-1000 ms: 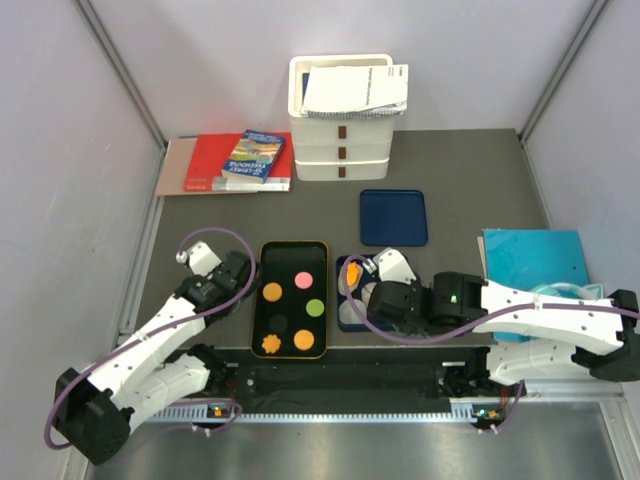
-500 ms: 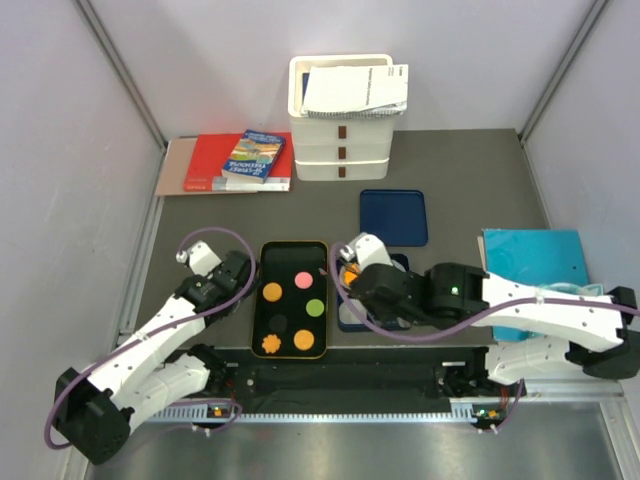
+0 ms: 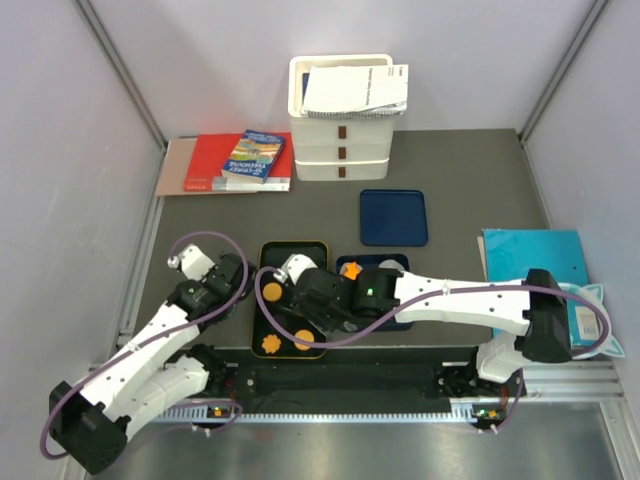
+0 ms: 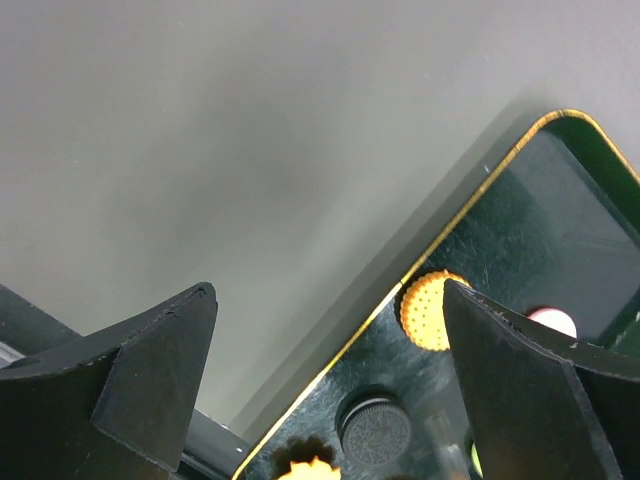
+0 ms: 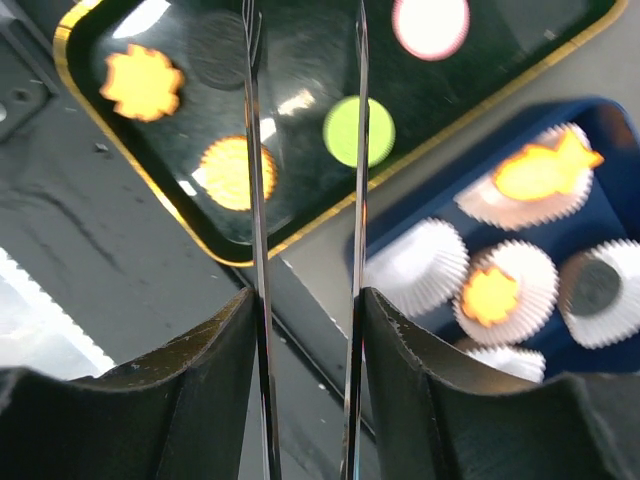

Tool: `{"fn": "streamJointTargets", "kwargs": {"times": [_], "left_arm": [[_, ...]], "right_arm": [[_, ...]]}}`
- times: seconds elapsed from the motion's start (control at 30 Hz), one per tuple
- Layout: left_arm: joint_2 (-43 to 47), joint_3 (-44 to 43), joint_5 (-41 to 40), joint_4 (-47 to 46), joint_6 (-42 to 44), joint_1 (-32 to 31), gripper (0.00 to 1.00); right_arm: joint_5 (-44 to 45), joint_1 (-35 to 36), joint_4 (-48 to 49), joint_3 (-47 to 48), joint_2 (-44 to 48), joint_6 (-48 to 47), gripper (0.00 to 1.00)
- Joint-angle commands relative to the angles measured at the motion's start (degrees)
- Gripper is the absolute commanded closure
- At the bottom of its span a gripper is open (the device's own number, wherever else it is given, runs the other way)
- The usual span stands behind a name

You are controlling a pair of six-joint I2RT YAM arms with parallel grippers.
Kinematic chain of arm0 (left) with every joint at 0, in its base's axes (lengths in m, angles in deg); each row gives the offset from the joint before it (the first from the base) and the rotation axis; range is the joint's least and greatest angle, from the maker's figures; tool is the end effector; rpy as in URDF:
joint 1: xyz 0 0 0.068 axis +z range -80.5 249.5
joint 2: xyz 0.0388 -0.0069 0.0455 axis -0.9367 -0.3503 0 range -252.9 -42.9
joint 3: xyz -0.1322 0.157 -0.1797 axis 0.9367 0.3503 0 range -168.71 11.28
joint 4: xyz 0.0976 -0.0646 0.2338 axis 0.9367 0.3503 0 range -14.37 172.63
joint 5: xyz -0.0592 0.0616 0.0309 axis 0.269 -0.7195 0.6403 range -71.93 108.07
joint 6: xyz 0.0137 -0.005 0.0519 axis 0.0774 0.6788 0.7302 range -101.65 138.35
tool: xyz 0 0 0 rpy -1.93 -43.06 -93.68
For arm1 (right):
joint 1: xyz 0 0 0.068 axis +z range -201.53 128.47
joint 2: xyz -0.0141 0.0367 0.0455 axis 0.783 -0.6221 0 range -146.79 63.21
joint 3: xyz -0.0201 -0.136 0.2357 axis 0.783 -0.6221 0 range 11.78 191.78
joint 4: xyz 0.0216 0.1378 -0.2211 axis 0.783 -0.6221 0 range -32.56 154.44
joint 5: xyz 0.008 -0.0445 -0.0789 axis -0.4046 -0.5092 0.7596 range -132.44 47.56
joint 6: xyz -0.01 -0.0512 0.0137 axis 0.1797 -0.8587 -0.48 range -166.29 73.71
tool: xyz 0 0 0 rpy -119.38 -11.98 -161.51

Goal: Pack the cookies

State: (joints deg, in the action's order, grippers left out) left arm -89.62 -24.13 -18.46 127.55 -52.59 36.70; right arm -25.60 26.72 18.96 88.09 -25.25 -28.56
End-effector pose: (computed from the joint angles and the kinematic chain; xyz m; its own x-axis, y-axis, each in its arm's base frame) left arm 0.1268 -0.0565 0.2250 -0.4433 -0.6178 -0.6494 -0.6409 0.7250 -0.2522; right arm 0.0760 0.3139 0.2932 -0.4395 -0.6820 -0.5846 -0.8101 0.5821 -0.0701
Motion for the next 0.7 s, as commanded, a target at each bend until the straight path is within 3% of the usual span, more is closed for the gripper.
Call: {"fn": "streamJointTargets", "kwargs": {"times": [0.0,0.17,0.67], "left_arm": [[-0.6,0.2,-4.2,5.4,-7.2,-0.3,0.01],[-3.0,-0.5,-5.5,8.8,-11.8,-0.3,0.01],[-1.4,0.0,-5.7,9.0,-12.4,-0.3,0.01]], "right_arm": [[-3.4,0.6,6.7,3.4,-1.0,-2.2,0.55],[-3.3,0.2,7.2,5.1,-3.6,-2.8,0.55],[-1.1,-1.5,8.6,3.8,-5.1,-3.1,0.55]]}}
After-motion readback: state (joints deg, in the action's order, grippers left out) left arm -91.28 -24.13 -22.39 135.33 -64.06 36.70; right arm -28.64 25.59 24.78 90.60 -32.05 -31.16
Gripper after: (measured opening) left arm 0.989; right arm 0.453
